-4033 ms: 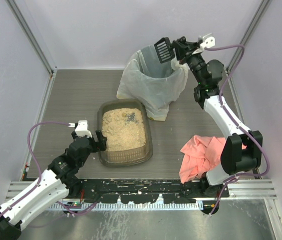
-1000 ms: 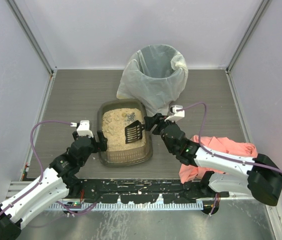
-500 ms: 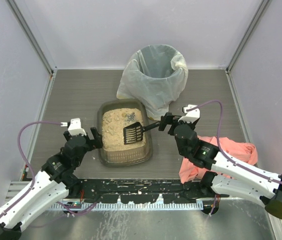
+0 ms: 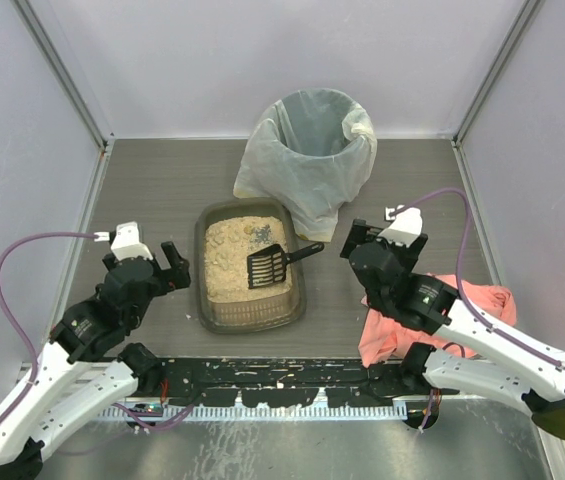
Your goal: Clean the litter box
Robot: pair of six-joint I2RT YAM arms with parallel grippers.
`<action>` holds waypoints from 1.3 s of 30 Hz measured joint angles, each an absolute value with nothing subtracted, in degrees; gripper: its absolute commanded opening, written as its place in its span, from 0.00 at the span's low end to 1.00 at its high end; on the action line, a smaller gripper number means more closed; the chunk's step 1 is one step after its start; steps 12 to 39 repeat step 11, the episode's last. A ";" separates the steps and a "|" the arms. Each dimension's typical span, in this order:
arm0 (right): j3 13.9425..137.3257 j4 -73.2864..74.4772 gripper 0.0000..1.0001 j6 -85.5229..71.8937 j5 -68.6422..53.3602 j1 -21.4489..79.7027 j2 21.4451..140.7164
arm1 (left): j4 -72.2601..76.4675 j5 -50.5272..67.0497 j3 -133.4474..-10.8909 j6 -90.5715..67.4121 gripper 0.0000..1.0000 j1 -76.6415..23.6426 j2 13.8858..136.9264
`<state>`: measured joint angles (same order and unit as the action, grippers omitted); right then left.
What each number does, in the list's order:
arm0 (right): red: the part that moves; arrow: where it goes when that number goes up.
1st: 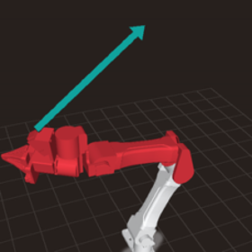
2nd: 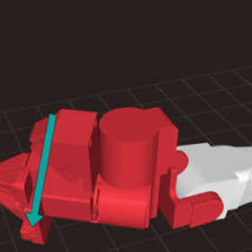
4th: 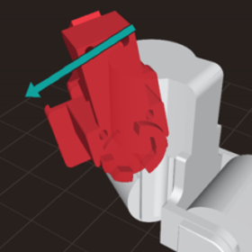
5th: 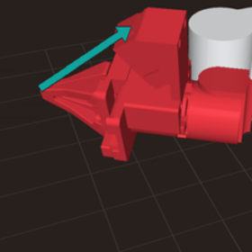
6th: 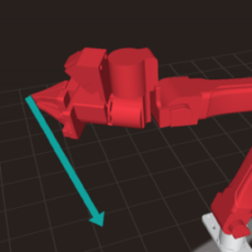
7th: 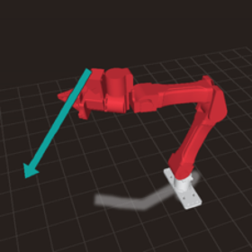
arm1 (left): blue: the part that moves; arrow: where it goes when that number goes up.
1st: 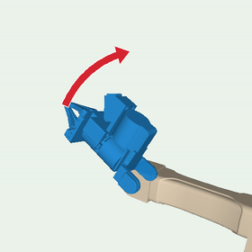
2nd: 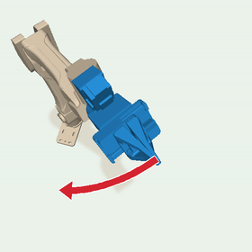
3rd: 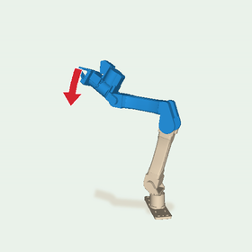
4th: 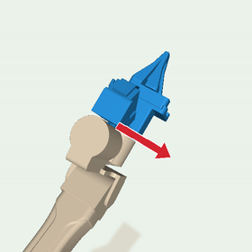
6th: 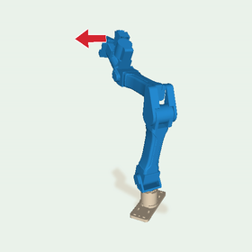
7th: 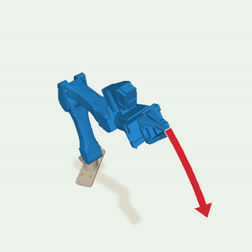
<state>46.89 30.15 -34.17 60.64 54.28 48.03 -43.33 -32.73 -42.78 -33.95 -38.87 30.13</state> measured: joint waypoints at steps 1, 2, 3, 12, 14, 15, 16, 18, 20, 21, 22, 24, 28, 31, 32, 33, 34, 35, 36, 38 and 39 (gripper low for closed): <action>46.74 30.44 1.00 -34.17 60.60 54.28 47.66 | -44.34 -32.71 -43.44 -34.04 0.98 -38.87 30.15; 46.19 30.50 1.00 -34.09 60.45 54.28 46.48 | -45.34 -32.71 -44.10 -34.06 0.98 -38.87 30.15; 45.67 30.57 1.00 -33.98 60.34 54.28 45.39 | -46.35 -32.71 -44.84 -34.06 0.98 -38.87 30.15; 42.04 30.83 1.00 -33.50 60.25 54.28 35.88 | -50.37 -33.45 -47.64 -33.39 0.98 -38.87 29.15; 42.04 30.83 1.00 -33.50 60.25 54.28 35.88 | -50.37 -33.45 -47.64 -33.39 0.98 -38.87 29.15; 42.04 30.83 1.00 -33.50 60.25 54.28 35.88 | -50.37 -33.45 -47.64 -33.39 0.98 -38.87 29.15; 42.04 30.83 1.00 -33.50 60.25 54.28 35.88 | -50.37 -33.45 -47.64 -33.39 0.98 -38.87 29.15; 42.04 30.83 1.00 -33.50 60.25 54.28 35.88 | -50.37 -33.45 -47.64 -33.39 0.98 -38.87 29.15; 42.04 30.83 1.00 -33.50 60.25 54.28 35.88 | -50.37 -33.45 -47.64 -33.39 0.98 -38.87 29.15; 42.04 30.83 1.00 -33.50 60.25 54.28 35.88 | -50.37 -33.45 -47.64 -33.39 0.98 -38.87 29.15; 42.04 30.83 1.00 -33.50 60.25 54.28 35.88 | -50.37 -33.45 -47.64 -33.39 0.98 -38.87 29.15; 42.04 30.83 1.00 -33.50 60.25 54.28 35.88 | -50.37 -33.45 -47.64 -33.39 0.98 -38.87 29.15; 42.04 30.83 1.00 -33.50 60.25 54.28 35.88 | -50.37 -33.45 -47.64 -33.39 0.98 -38.87 29.15; 42.04 30.83 1.00 -33.50 60.25 54.28 35.88 | -50.37 -33.45 -47.64 -33.39 0.98 -38.87 29.15; 42.04 30.83 1.00 -33.50 60.25 54.28 35.88 | -50.37 -33.45 -47.64 -33.39 0.98 -38.87 29.15; 42.04 30.83 1.00 -33.50 60.25 54.28 35.88 | -50.37 -33.45 -47.64 -33.39 0.98 -38.87 29.15; 42.04 30.83 1.00 -33.50 60.25 54.28 35.88 | -50.37 -33.45 -47.64 -33.39 0.98 -38.87 29.15; 42.04 30.83 1.00 -33.50 60.25 54.28 35.88 | -50.37 -33.45 -47.64 -33.39 0.98 -38.87 29.15; 42.04 30.83 1.00 -33.50 60.25 54.28 35.88 | -50.37 -33.45 -47.64 -33.39 0.98 -38.87 29.15; 42.04 30.83 1.00 -33.50 60.25 54.28 35.88 | -50.37 -33.45 -47.64 -33.39 0.98 -38.87 29.15; 42.04 30.83 1.00 -33.50 60.25 54.28 35.88 | -50.37 -33.45 -47.64 -33.39 0.98 -38.87 29.15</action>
